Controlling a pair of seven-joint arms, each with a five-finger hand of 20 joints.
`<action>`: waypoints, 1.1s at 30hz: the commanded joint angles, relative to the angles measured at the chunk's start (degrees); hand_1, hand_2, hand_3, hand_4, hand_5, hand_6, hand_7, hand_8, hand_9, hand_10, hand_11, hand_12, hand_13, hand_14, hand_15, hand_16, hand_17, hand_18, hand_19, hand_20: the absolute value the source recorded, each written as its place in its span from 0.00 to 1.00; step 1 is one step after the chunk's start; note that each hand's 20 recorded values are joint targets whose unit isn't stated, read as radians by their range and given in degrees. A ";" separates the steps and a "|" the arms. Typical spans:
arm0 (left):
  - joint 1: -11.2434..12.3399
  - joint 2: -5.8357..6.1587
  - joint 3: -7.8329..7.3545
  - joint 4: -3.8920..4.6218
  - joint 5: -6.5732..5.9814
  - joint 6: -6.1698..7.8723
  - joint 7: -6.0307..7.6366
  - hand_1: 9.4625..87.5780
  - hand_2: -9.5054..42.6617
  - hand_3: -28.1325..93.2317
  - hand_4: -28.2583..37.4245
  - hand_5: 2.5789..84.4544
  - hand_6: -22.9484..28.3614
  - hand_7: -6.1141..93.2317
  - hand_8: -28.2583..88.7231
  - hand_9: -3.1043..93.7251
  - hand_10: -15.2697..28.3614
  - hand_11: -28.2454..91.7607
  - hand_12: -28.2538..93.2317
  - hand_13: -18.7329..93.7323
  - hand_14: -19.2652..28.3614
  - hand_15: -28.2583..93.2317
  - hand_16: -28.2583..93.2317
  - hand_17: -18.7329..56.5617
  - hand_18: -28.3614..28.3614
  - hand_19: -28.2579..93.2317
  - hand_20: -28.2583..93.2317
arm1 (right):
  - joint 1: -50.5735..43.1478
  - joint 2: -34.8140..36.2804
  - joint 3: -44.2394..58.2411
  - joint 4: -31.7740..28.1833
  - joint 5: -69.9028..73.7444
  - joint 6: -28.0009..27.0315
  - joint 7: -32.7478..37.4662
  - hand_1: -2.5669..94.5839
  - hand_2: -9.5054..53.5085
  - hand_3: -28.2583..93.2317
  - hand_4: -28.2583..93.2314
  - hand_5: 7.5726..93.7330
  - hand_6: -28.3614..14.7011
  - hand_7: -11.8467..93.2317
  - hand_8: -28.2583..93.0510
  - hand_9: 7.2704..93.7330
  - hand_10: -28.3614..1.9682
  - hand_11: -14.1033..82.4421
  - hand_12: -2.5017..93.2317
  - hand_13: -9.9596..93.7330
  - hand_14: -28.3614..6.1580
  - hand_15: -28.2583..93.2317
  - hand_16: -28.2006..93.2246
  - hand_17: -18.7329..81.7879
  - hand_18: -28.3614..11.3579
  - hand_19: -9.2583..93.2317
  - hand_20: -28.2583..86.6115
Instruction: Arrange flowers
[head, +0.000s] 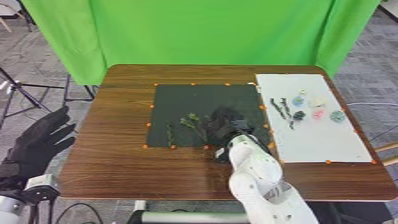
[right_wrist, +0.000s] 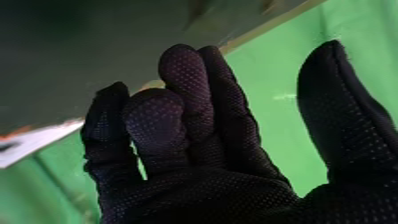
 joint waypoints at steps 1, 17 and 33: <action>0.82 -1.00 -0.20 -0.50 0.11 -0.04 0.42 0.14 0.15 0.81 0.00 0.22 0.46 0.27 0.15 0.20 0.55 0.33 0.40 0.29 0.63 0.35 0.30 0.10 0.82 0.53 0.31 | 2.72 7.70 6.06 2.08 -1.52 5.06 5.23 0.26 0.11 0.86 0.04 0.55 0.53 0.27 0.16 0.60 0.44 0.71 0.43 0.69 0.46 0.90 0.51 0.42 0.13 0.85 0.67; 1.20 -1.53 -0.31 -0.74 0.13 0.26 0.82 0.14 0.15 0.81 0.00 0.22 0.46 0.27 0.15 0.20 0.55 0.33 0.40 0.29 0.63 0.35 0.30 0.10 0.82 0.53 0.31 | 2.00 18.95 12.19 7.15 -5.47 4.57 9.52 0.49 0.00 0.57 0.01 0.58 0.61 0.51 0.11 0.63 0.52 0.75 0.45 0.71 0.56 0.86 0.49 0.43 0.16 0.86 0.67; 1.06 -1.29 -0.20 -0.56 0.02 0.22 0.84 0.14 0.15 0.81 0.00 0.22 0.46 0.27 0.15 0.20 0.55 0.33 0.40 0.29 0.63 0.35 0.30 0.10 0.82 0.53 0.31 | 1.87 19.27 11.26 8.66 -3.38 4.87 7.76 0.41 0.00 0.70 0.00 0.59 0.62 0.52 0.11 0.63 0.52 0.75 0.45 0.71 0.56 0.86 0.49 0.43 0.16 0.85 0.67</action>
